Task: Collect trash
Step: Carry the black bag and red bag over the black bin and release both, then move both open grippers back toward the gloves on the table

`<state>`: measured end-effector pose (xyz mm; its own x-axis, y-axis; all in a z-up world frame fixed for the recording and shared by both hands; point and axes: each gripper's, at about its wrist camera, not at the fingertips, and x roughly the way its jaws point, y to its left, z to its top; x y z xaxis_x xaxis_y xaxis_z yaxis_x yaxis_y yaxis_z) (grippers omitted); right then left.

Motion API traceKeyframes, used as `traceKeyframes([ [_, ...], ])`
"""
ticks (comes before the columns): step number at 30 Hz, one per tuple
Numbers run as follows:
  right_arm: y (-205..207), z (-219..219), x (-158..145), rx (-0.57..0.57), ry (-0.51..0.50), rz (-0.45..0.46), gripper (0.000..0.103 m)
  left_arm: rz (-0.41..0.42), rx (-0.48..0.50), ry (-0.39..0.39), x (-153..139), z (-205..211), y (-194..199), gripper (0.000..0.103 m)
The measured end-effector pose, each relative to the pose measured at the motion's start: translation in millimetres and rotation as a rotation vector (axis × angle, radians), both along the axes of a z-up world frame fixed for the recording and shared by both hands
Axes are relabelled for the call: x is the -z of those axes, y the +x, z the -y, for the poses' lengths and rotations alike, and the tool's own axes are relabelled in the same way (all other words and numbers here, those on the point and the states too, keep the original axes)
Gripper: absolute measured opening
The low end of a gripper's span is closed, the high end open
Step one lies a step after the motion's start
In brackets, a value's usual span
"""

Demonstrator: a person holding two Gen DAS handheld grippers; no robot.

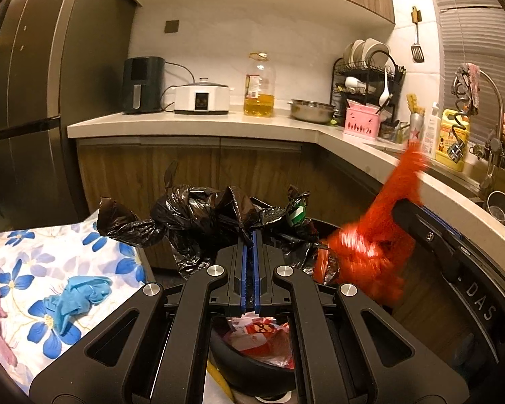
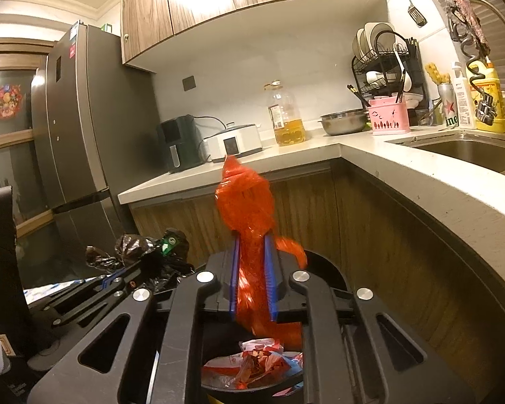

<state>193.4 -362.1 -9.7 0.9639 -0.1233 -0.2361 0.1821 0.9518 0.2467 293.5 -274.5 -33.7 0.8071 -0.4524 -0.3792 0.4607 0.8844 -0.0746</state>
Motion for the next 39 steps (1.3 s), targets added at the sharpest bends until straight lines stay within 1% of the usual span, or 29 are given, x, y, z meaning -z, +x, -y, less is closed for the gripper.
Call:
traceKeyframes([
  [3,2.0,1.8,1.8,0.003,0.003,-0.004,0.023,-0.007,0.004,0.01,3.4,2.4,3.3,0.004],
  [6,3.1,4.6,3.9,0.009,0.01,-0.01,0.025,-0.018,0.011,0.015,7.4,2.9,5.6,0.009],
  [7,3.2,5.5,4.3,0.01,0.012,-0.011,0.026,-0.018,0.01,0.018,8.2,2.8,5.9,0.012],
  [8,3.0,6.2,4.8,0.012,0.014,-0.013,0.026,-0.019,0.008,0.021,9.0,2.5,6.4,0.018],
  [9,3.1,7.0,5.0,0.014,0.016,-0.014,0.029,-0.019,0.006,0.02,9.7,2.4,5.9,0.022],
  [11,2.5,7.6,5.3,0.017,0.02,-0.014,0.033,-0.016,-0.005,0.018,10.9,1.1,4.7,0.04],
  [14,-0.1,7.4,5.3,0.023,0.025,-0.014,0.039,-0.016,-0.018,0.005,11.3,-5.4,3.4,0.05],
  [15,-0.4,7.5,5.2,0.024,0.027,-0.015,0.043,-0.017,-0.024,0.001,11.3,-8.2,2.6,0.052],
  [16,-1.3,7.4,5.2,0.025,0.03,-0.015,0.046,-0.015,-0.029,-0.001,11.3,-10.2,1.6,0.058],
  [18,-3.0,6.9,4.9,0.027,0.032,-0.014,0.048,-0.006,-0.049,-0.002,11.1,-17.0,-2.1,0.062],
  [20,-5.3,4.7,4.0,0.027,0.03,-0.013,0.054,0.002,-0.069,-0.003,11.0,-24.2,-6.0,0.069],
  [22,-6.8,3.7,2.8,0.028,0.032,-0.01,0.06,0.006,-0.098,-0.007,10.7,-34.0,-10.5,0.072],
  [24,-9.2,0.9,1.1,0.024,0.031,-0.006,0.065,0.009,-0.122,-0.008,10.0,-42.0,-14.2,0.075],
  [26,-11.6,-1.8,-0.3,0.021,0.026,-0.002,0.066,0.014,-0.15,-0.009,9.2,-52.0,-18.8,0.077],
  [30,-16.9,-8.5,-3.2,0.016,0.023,0.006,0.071,0.02,-0.203,-0.022,6.9,-74.8,-28.2,0.078],
  [39,-27.4,-30.1,-5.7,-0.013,0.015,0.016,0.072,0.029,-0.322,-0.028,5.7,-123.9,-49.8,0.079],
])
